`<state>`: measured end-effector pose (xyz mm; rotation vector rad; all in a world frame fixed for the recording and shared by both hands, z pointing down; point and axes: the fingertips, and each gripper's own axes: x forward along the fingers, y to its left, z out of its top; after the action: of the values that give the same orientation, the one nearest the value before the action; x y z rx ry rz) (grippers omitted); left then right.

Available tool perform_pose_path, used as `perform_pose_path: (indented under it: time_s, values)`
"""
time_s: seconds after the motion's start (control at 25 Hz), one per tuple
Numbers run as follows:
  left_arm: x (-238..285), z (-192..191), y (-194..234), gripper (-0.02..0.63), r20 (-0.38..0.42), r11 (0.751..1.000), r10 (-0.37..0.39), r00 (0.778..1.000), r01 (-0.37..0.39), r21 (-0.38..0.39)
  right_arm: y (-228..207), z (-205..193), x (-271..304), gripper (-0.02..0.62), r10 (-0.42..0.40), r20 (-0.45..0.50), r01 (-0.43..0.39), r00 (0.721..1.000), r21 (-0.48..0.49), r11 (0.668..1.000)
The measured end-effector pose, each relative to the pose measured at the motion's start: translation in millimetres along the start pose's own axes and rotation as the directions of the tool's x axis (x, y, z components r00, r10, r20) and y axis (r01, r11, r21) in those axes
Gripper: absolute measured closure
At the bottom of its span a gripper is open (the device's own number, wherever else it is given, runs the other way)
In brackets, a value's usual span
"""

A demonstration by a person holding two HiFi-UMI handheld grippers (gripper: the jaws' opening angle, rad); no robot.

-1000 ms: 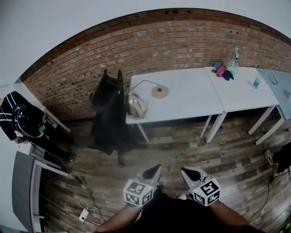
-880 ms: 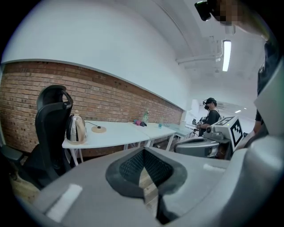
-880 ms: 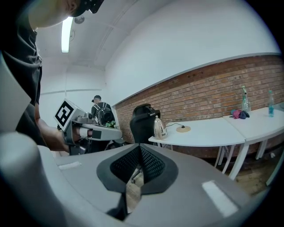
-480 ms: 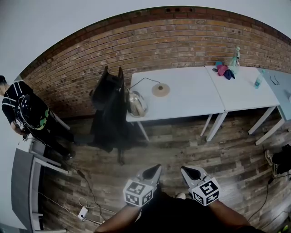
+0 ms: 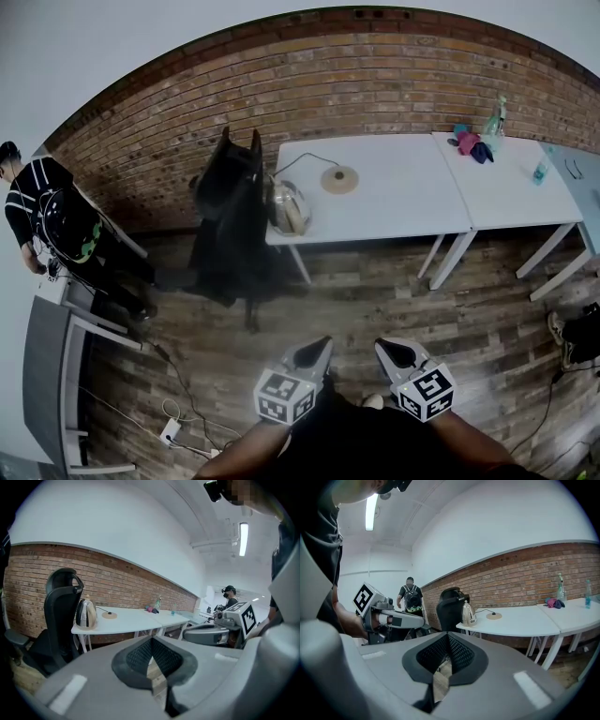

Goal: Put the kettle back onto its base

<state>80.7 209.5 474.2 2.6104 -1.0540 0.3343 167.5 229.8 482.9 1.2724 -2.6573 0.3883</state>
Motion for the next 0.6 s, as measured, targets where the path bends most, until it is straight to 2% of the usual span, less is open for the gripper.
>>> perform_pose_path:
  time_s: [0.6]
  values:
    - [4,9,43,0.606,0.001,0.999,0.044,0.999,-0.044,-0.023,-9,15,43,0.568,0.022,-0.008,-0.022,1.0,0.003,1.0]
